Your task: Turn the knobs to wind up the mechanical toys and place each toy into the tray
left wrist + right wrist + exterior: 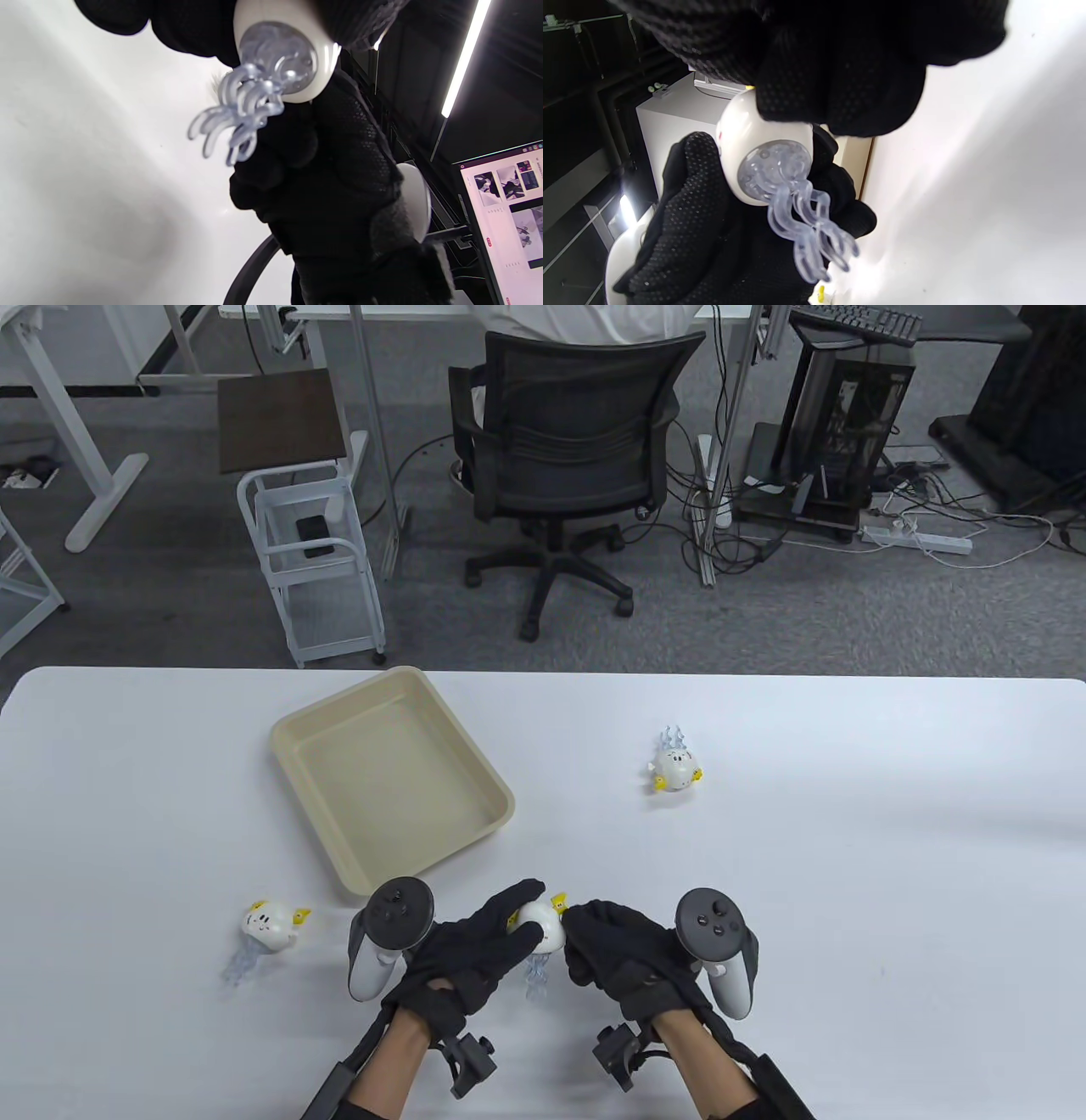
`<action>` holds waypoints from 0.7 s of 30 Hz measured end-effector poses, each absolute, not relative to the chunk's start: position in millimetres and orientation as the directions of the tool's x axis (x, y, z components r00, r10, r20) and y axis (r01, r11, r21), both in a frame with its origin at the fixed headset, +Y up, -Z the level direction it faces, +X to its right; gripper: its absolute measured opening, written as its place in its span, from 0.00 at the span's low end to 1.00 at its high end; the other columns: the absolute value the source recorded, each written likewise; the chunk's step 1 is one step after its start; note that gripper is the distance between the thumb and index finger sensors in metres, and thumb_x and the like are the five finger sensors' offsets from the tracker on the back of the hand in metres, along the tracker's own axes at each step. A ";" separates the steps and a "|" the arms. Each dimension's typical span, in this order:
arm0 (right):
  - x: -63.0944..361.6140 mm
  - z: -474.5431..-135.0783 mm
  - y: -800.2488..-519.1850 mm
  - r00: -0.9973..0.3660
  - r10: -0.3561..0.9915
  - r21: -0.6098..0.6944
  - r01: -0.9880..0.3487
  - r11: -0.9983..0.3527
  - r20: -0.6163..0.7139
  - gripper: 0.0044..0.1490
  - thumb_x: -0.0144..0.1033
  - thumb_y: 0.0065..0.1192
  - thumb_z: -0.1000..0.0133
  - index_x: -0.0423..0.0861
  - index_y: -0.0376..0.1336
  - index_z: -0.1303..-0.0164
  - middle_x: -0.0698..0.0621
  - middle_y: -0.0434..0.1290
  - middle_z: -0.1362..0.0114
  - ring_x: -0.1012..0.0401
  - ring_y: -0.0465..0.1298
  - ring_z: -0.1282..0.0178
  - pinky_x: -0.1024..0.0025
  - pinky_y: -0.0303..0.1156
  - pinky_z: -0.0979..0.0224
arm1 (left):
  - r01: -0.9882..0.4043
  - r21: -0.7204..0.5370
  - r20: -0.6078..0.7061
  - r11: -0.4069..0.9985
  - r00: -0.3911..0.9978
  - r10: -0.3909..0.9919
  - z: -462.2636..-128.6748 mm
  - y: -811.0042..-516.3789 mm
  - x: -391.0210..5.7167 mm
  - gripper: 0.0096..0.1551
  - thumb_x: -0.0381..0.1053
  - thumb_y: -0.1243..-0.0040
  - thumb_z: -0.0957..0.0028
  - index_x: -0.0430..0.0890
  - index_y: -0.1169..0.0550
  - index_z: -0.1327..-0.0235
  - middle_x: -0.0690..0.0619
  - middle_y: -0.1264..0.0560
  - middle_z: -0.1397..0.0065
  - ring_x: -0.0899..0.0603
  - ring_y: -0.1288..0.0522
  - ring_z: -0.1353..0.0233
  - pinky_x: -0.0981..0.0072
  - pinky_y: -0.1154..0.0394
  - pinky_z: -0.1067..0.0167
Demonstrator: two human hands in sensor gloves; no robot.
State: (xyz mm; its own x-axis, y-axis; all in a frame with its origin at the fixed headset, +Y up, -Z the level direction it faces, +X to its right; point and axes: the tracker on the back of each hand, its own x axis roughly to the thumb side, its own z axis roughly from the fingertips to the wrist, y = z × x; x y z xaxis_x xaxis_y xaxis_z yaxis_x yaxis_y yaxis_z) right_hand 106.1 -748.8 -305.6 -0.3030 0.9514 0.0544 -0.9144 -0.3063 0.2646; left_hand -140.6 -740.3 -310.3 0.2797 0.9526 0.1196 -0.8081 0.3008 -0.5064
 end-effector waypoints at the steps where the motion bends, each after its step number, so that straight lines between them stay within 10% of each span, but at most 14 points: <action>1: 106.1 -304.5 -747.0 -0.346 0.933 0.245 -0.900 -0.359 0.097 0.24 0.46 0.60 0.29 0.36 0.70 0.44 0.48 0.80 0.49 0.53 0.82 0.56 0.65 0.79 0.49 | -0.812 -0.499 0.114 0.302 0.284 0.952 -310.5 -740.5 -141.2 0.43 0.59 0.45 0.38 0.39 0.39 0.15 0.39 0.29 0.26 0.31 0.28 0.36 0.34 0.30 0.36; 10: 105.1 -292.4 -730.5 -0.508 0.759 0.143 -0.785 -0.602 0.407 0.29 0.42 0.60 0.29 0.42 0.60 0.22 0.43 0.72 0.27 0.48 0.76 0.34 0.58 0.74 0.29 | -0.843 -0.500 0.030 0.199 0.213 0.977 -312.6 -748.9 -145.6 0.45 0.62 0.49 0.38 0.33 0.38 0.17 0.40 0.25 0.30 0.34 0.23 0.41 0.37 0.26 0.39; 21: 107.5 -292.6 -734.5 -0.519 0.731 0.126 -0.771 -0.624 0.443 0.24 0.43 0.60 0.31 0.45 0.65 0.28 0.49 0.76 0.32 0.52 0.78 0.35 0.60 0.75 0.29 | -0.827 -0.540 -0.006 0.155 0.188 0.982 -312.5 -754.3 -147.3 0.46 0.63 0.51 0.37 0.31 0.37 0.19 0.40 0.21 0.34 0.35 0.20 0.44 0.37 0.24 0.42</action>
